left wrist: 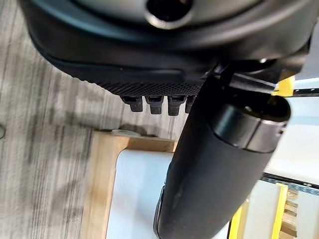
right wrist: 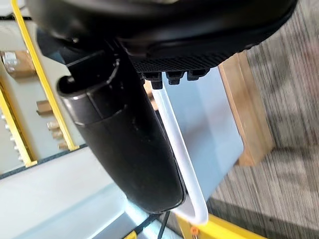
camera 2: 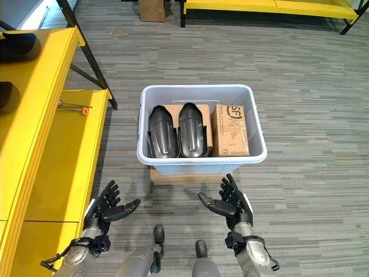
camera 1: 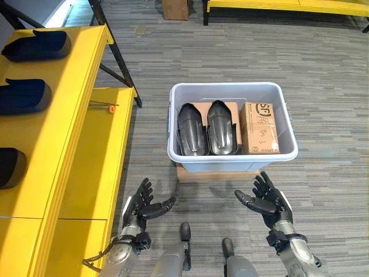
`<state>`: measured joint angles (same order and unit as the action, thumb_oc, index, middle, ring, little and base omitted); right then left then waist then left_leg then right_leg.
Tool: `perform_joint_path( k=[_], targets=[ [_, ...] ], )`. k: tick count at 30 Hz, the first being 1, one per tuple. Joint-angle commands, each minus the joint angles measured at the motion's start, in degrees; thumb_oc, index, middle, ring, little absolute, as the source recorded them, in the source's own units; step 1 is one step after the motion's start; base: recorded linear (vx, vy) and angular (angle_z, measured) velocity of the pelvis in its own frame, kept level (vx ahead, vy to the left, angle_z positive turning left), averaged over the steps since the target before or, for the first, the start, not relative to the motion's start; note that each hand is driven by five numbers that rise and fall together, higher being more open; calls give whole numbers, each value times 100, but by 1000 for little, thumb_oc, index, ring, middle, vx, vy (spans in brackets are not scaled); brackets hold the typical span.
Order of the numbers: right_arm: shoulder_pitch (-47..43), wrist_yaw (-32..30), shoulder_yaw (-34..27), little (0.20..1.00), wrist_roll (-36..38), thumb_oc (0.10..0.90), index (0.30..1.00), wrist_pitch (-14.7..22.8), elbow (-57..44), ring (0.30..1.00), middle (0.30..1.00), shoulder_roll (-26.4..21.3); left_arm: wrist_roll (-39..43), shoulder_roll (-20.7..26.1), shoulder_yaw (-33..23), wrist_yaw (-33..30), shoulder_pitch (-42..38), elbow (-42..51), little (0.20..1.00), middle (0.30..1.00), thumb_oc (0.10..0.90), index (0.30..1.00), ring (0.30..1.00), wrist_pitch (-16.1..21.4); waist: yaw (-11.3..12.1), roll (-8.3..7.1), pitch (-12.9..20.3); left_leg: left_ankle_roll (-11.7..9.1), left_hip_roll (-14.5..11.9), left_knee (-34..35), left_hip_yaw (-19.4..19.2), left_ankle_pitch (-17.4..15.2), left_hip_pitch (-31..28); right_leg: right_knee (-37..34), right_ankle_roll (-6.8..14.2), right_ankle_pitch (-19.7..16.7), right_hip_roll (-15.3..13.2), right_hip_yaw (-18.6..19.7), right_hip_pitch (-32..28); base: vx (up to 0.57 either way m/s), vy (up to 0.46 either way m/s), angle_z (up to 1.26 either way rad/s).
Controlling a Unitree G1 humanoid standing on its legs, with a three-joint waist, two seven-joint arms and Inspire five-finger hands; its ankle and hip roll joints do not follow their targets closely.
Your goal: Move parts from the plastic box to the shelf.
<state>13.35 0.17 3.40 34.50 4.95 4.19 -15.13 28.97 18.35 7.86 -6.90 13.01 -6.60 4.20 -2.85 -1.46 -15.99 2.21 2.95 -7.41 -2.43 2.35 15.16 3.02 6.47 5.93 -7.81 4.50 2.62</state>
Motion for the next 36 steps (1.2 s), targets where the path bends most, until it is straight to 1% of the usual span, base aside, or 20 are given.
perform_joint_path(
  k=[1,3,4,5,6,7,8,9,10,11,12,13,14,15,16,17,19,22,27,36],
  targets=[
    [-94,46,-144,1000,121,900,1000,461,-576,1000,1000,-130,71,67,-214,28,-17,517,1000,1000,900,1000,1000,516,21,-186,619,-266,-409,-730,226,-139,934,-113,-88,415,-2,-134,-649,86,41,-4],
    [-130,48,-136,1000,106,900,1000,468,-586,1000,1000,-117,73,60,-205,35,-20,508,1000,1000,900,1000,1000,511,37,-206,620,-221,-400,-773,205,-204,902,-84,-59,396,-44,-108,-673,111,70,-6],
    [-189,21,-124,1000,103,900,1000,485,-611,1000,1000,-98,86,57,-196,20,-72,518,1000,1000,900,1000,1000,501,54,-214,649,-141,-355,-842,177,-332,854,25,17,370,-114,-103,-681,159,126,-5],
    [-215,12,-112,1000,79,900,1000,508,-629,1000,1000,-75,130,59,-161,-17,-120,519,1000,1000,900,1000,1000,500,54,-219,641,-80,-306,-843,175,-410,761,333,65,344,-129,-79,-616,126,105,-5],
    [-217,12,-114,1000,79,900,1000,508,-629,1000,1000,-76,130,58,-161,-17,-123,518,1000,1000,900,1000,1000,500,59,-210,652,-83,-317,-822,175,-388,770,332,62,330,-119,-72,-594,57,74,-1],
    [-234,-16,-112,1000,-88,900,1000,528,-689,1000,1000,-97,117,72,-163,-34,-173,512,1000,1000,900,1000,1000,492,49,-192,637,-37,-289,-789,196,-435,678,709,95,211,-98,-44,-434,-2,109,0],
    [-278,-18,-49,1000,-167,900,1000,585,-760,1000,1000,-76,78,140,-141,-70,-303,508,1000,1000,900,1000,1000,521,-41,-154,498,67,-255,-691,239,-530,396,1851,137,-418,-32,40,238,-12,161,3],
    [-312,-16,18,1000,-100,900,1000,588,-727,1000,1000,-49,64,174,-131,-107,-357,510,1000,1000,900,1000,1000,522,-96,-110,370,118,-281,-633,201,-559,229,2385,123,-649,46,39,522,-31,127,-7],
    [-316,-16,17,1000,-100,900,1000,589,-726,1000,1000,-50,64,173,-132,-107,-361,509,1000,1000,900,1000,1000,522,-88,-100,380,115,-294,-615,198,-540,239,2375,121,-669,58,44,540,71,194,10],
    [-272,-9,115,1000,21,900,1000,550,-695,1000,1000,64,-43,221,-155,-182,-441,499,1000,1000,900,1000,1000,528,-145,107,133,167,-374,-488,109,-661,-150,3118,-8,-435,40,-366,1250,148,138,0],
    [-252,-18,128,1000,30,900,1000,540,-686,1000,1000,80,-38,215,-167,-181,-439,495,1000,1000,900,1000,1000,530,-187,111,118,148,-361,-488,91,-717,-238,2908,-55,-327,-50,-470,1331,217,117,-6],
    [-254,-29,145,1000,60,900,1000,536,-641,1000,1000,93,-27,200,-160,-185,-451,466,1000,1000,900,1000,1000,539,-247,98,48,111,-313,-536,139,-806,-336,2602,-67,-182,-33,-462,1363,122,-27,-33],
    [-256,-29,144,1000,60,900,1000,536,-640,1000,1000,92,-27,199,-161,-185,-454,465,1000,1000,900,1000,1000,540,-248,107,55,108,-322,-525,143,-792,-328,2580,-70,-202,-24,-468,1365,152,-89,-15],
    [-298,-49,131,1000,121,900,1000,521,-642,1000,1000,65,39,181,-207,-188,-464,453,1000,1000,900,1000,1000,570,-321,33,-59,22,-281,-620,148,-901,-398,1730,-16,-242,-77,-476,1423,130,-115,5],
    [-318,-43,128,1000,135,900,1000,526,-632,1000,1000,32,43,179,-218,-174,-454,461,1000,1000,900,1000,1000,583,-343,-9,-97,-19,-280,-713,131,-989,-392,1260,35,-351,-165,-475,1464,236,-238,11],
    [-230,-16,109,1000,110,900,1000,496,-704,1000,1000,-43,45,138,-277,-169,-328,467,1000,1000,900,1000,1000,602,-358,-53,-126,-109,-337,-951,116,-1197,-422,789,113,-565,-389,-591,1541,203,-248,3],
    [-159,3,75,1000,52,900,1000,473,-725,1000,1000,-103,53,86,-308,-168,-278,431,1000,1000,900,1000,1000,599,-343,-138,-124,-156,-350,-1287,78,-1310,-377,890,76,-619,-417,-645,1428,136,-225,4],
    [-189,-5,44,1000,27,900,1000,493,-705,1000,1000,-170,137,-16,-302,-159,-278,422,1000,1000,900,1000,1000,606,-356,-139,-84,-192,-446,-1552,115,-1417,-265,1124,5,-531,-282,-664,1448,57,-140,31],
    [-179,-8,-155,1000,-39,900,1000,523,-774,1000,1000,-334,77,26,-229,2,-170,511,1000,1000,900,1000,1000,524,-401,-18,58,-269,-628,-1179,181,-1300,-429,1474,-111,-211,-139,-776,1434,111,-155,14],
    [-240,-3,-215,1000,-354,900,1000,573,-985,1000,1000,-485,88,36,-183,61,-161,556,1000,1000,900,1000,1000,525,-453,102,114,-313,-741,-911,122,-1300,-661,1725,-126,-19,-75,-721,1496,56,-36,-4]
  ],
)
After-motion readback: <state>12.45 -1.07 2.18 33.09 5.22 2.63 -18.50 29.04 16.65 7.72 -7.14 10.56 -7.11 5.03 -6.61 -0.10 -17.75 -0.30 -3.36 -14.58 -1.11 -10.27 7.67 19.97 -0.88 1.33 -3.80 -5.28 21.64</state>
